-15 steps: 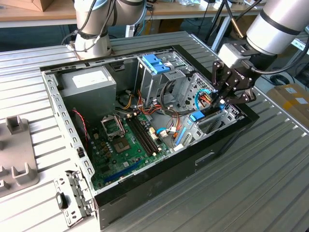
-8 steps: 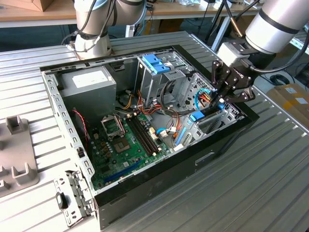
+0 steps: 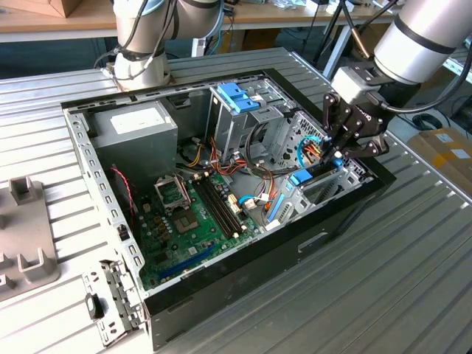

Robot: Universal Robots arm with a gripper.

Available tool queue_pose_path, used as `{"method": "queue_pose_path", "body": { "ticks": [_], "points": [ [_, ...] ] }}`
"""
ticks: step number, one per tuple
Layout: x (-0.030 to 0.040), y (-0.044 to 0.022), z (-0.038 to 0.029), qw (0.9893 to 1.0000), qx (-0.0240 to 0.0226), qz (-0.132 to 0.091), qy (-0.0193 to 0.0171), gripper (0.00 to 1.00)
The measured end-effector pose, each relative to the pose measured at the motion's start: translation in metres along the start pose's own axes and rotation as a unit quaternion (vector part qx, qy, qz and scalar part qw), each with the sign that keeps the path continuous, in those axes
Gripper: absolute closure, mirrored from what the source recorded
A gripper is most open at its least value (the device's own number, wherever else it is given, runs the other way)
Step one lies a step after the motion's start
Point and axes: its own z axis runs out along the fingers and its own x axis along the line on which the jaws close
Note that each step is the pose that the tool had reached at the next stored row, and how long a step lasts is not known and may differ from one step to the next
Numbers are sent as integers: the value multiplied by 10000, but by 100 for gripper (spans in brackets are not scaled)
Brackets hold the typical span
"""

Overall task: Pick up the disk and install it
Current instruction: 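Insert the first disk wire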

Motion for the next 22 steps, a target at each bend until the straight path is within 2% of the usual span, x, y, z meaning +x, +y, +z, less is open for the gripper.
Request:
{"method": "queue_pose_path", "body": {
  "ticks": [1,8,22],
  "points": [
    [2,-1,20,10000,-1,0,-9,83],
    [4,-1,28,10000,0,0,-3,83],
    [3,-1,-9,10000,0,0,-2,83]
  ]
}}
